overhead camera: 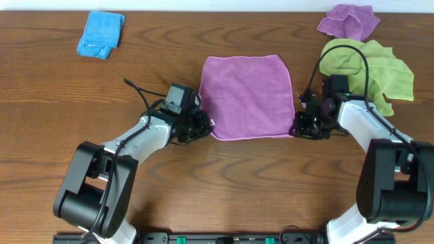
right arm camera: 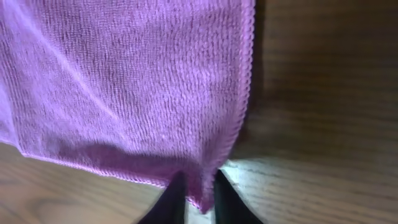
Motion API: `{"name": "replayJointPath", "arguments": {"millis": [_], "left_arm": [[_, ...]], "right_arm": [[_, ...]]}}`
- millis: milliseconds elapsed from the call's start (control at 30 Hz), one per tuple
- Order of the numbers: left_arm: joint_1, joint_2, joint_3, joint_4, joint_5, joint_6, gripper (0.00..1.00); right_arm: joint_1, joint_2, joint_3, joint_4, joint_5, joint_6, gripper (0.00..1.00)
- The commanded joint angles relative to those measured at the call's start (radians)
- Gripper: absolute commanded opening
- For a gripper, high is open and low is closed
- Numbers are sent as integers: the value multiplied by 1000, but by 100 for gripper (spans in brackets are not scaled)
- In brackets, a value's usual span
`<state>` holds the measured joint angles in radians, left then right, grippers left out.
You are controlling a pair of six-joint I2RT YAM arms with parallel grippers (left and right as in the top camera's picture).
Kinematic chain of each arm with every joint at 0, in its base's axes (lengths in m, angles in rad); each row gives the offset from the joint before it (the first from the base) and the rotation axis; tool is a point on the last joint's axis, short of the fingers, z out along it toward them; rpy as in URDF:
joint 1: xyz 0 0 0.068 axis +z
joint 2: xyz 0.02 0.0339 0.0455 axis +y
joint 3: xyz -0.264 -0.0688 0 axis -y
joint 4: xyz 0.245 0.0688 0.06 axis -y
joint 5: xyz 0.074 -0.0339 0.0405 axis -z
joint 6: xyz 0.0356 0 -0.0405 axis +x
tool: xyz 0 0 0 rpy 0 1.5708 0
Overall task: Fold the cloth
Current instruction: 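Grasp the cloth's bottom corners with the left and right grippers, then lift the bottom edge with both grippers and fold it up over the top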
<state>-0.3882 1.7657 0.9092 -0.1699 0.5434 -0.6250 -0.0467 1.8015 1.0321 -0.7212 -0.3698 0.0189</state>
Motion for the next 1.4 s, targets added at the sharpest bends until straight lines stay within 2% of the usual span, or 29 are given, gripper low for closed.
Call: {"name": "replayJointPath", "arguments": {"millis": [0,300,600,967,1200,1367], "left_arm": [[2,14,-6,11,0,-11,6],[16,4,24,17,39,-11,6],[134,-35,109,13,41,31,6],[166,-24,120,185,-18,26,6],[166,63,187,201,-17,27,6],[166,183,325,198,17,37,6]], "right_arm": [[-8,3,-2,4,-28,11,4],[-8,3,10,3,-144,27,1],[1,-12,142,-32,-158,65,1],[32,-6,210,85,-100,154,1],[35,32,211,150,-97,194,2],[36,47,215,232,-97,230,1]]}}
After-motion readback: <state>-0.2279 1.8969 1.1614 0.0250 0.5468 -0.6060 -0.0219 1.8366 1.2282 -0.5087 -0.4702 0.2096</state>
